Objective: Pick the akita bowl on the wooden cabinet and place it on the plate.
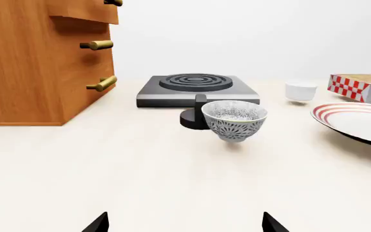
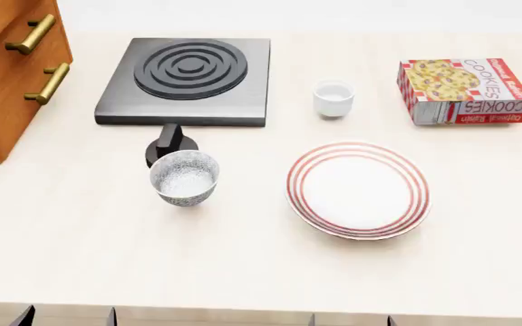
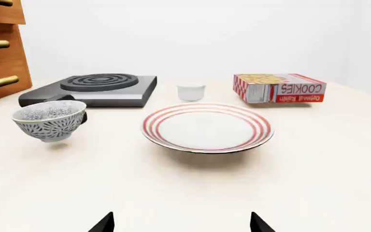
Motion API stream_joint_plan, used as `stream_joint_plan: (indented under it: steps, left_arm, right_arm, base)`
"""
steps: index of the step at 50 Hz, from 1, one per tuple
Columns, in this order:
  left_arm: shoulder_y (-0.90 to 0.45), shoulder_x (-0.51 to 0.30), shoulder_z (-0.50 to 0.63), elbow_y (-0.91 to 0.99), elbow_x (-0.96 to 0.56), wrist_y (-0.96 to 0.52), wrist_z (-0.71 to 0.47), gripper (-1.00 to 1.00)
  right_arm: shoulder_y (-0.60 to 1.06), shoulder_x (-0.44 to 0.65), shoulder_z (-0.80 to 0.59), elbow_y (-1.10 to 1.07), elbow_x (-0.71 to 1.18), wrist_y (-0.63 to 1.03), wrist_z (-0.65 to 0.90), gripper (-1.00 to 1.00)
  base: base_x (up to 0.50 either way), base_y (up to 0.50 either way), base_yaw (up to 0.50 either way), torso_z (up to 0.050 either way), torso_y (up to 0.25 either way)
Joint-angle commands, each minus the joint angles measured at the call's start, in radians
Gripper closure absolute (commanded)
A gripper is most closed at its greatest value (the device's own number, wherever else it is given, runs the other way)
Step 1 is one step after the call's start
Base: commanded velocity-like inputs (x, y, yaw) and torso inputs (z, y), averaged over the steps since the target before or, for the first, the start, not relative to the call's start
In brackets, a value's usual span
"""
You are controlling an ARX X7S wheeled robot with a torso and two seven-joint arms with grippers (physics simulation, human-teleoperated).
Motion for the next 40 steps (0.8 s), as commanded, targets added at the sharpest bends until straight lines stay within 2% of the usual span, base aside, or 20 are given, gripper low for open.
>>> stream_joint_plan:
  steps: [1,19,40]
  left_arm:
    - [0.001,-0.016,0.019,0.003,-0.016,-0.003,-0.017,-1.0]
    - [-0.003,-0.057,0.056,0.001,-0.051,0.006,-0.089,-1.0]
    - [0.005,-0.084,0.093,0.01,-0.088,0.032,-0.103,-1.0]
  right_arm:
    - [-0.003,0.016,-0.021,0.001,0.018,-0.011,0.016,-1.0]
    - [-0.008,0.06,-0.069,-0.015,0.071,-0.011,0.06,-1.0]
    - [-0.008,0.085,-0.097,-0.021,0.106,-0.017,0.087,-1.0]
  base:
    - [0.0,0.0,0.0,0.0,0.0]
    - [0.0,0.0,0.0,0.0,0.0]
    - [0.0,0.0,0.0,0.0,0.0]
